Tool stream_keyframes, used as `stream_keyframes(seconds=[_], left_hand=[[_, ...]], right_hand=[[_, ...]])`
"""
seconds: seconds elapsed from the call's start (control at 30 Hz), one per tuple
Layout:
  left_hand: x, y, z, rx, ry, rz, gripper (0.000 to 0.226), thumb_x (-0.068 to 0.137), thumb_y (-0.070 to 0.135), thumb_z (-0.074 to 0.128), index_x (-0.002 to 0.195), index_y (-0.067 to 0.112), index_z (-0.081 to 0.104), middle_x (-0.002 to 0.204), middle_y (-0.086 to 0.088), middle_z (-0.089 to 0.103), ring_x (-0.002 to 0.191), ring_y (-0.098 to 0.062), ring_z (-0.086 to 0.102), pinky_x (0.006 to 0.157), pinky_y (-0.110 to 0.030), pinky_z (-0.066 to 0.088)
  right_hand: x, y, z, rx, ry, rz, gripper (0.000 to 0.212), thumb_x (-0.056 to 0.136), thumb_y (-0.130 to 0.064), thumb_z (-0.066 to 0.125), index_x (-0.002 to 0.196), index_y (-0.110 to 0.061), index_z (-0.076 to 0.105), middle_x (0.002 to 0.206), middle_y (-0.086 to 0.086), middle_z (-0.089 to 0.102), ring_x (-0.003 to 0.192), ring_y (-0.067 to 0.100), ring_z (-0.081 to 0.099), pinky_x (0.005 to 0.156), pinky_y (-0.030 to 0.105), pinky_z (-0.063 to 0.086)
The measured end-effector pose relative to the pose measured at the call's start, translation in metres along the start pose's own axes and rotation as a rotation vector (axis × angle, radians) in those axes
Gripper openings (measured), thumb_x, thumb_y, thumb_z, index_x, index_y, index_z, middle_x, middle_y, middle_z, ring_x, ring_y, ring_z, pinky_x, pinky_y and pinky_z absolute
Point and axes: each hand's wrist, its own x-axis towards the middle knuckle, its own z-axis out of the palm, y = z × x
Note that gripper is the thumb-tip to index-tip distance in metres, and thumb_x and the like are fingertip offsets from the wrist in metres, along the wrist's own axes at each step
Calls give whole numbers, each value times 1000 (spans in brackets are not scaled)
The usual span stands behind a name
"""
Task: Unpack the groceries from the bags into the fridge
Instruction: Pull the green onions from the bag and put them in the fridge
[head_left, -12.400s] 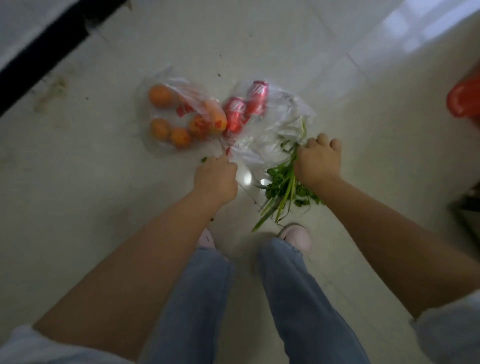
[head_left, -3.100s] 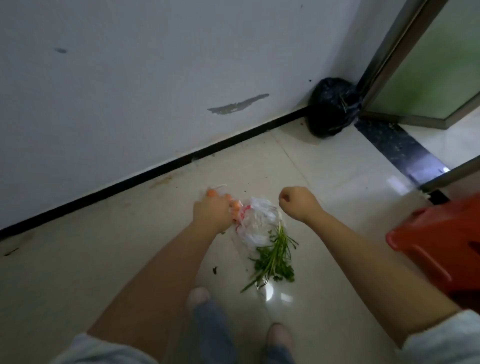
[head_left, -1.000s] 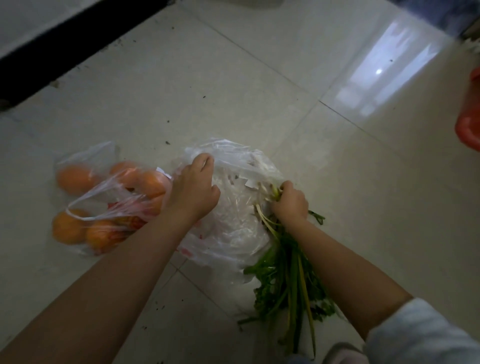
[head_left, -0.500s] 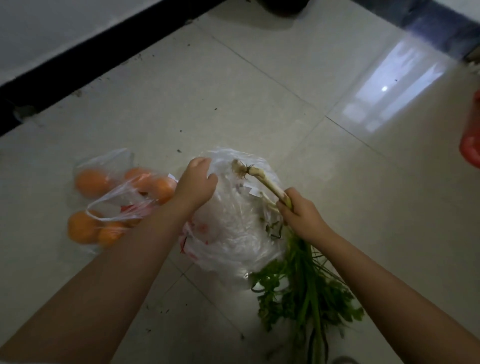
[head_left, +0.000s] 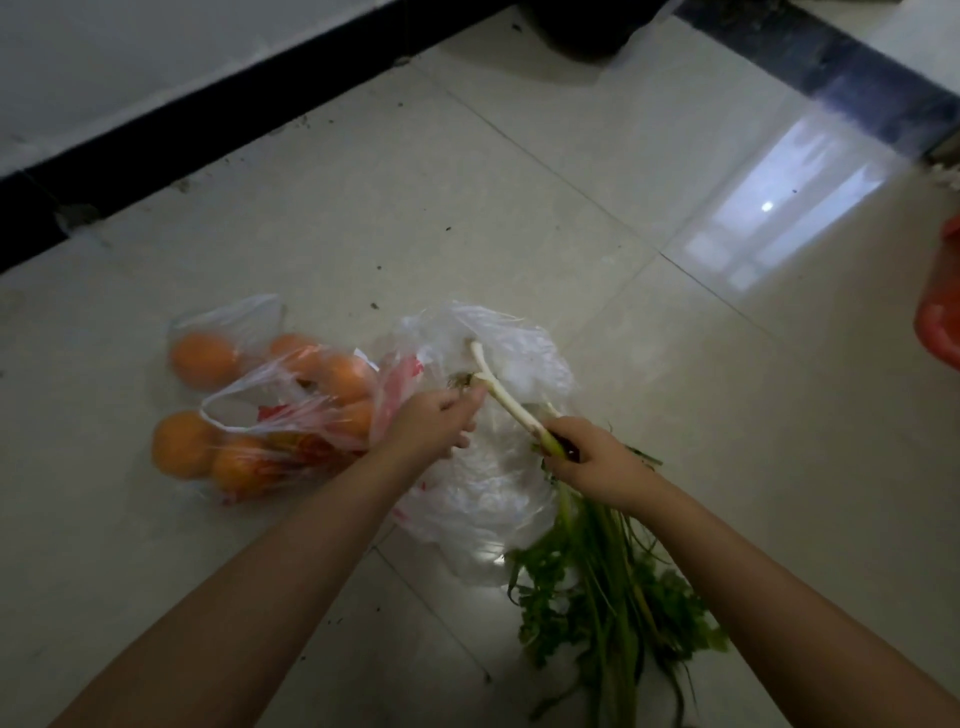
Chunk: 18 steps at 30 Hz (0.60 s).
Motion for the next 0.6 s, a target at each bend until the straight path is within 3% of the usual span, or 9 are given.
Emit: stream_keyframes(seconds=[0.07,0.17,0.23,0.27,0.33,0.4,0.5,0.6], left_hand=[[-2,4,14,-223,-86,-76,22,95,33,50,81,18,58,78,-1,60,68,-10,57,62,-23,44],[1,4,29,-431,-38,-109,25,98,15,46,116,1,56,78,0,58,70,-9,56,65,-21,44],[2,2,33,-515,9,-123,30,100,9,41,126,-4,48,76,-3,54,69,-11,54,64,-22,45],[3,1,33,-560,28,-132,30,100,8,38,126,-3,46,76,-4,53,69,-12,53,64,-23,46],[1,-4,31,-634,38,-143,22,102,6,32,120,2,45,75,-7,52,70,-16,54,65,-28,48],[-3,-8,30,-627,21,-136,16,102,4,29,104,3,45,73,-8,51,69,-17,55,66,-30,47],[-7,-11,30,-620,-26,-129,31,102,3,26,80,7,47,74,-9,50,70,-18,54,65,-30,46],[-6,-13,30,-662,-5,-149,33,102,3,25,78,10,46,73,-9,50,70,-18,54,65,-31,46]], right_hand=[[-5,-2,5,11,-5,-52,22,86,-4,57,104,-14,62,74,-13,49,69,7,50,73,25,40],[-15,0,6,62,-40,-54,37,86,-8,60,123,-16,58,86,-12,57,70,-8,54,69,1,40],[-23,9,7,14,-99,-27,34,90,-9,55,123,-12,59,96,-4,64,73,-8,53,65,-2,38],[-25,16,7,7,-76,17,30,92,-11,51,120,-9,62,104,2,67,81,0,58,68,3,39],[-25,36,7,73,62,200,25,93,-12,49,105,0,69,106,12,70,93,18,63,82,22,46],[-19,56,7,184,167,425,28,93,-15,49,76,-1,67,83,19,65,83,28,61,81,36,49],[-6,61,15,313,28,592,36,94,-27,49,63,-12,56,67,7,58,72,24,58,65,29,46],[8,47,24,294,-135,580,35,94,-26,50,61,-13,54,60,4,54,50,12,52,52,20,42]])
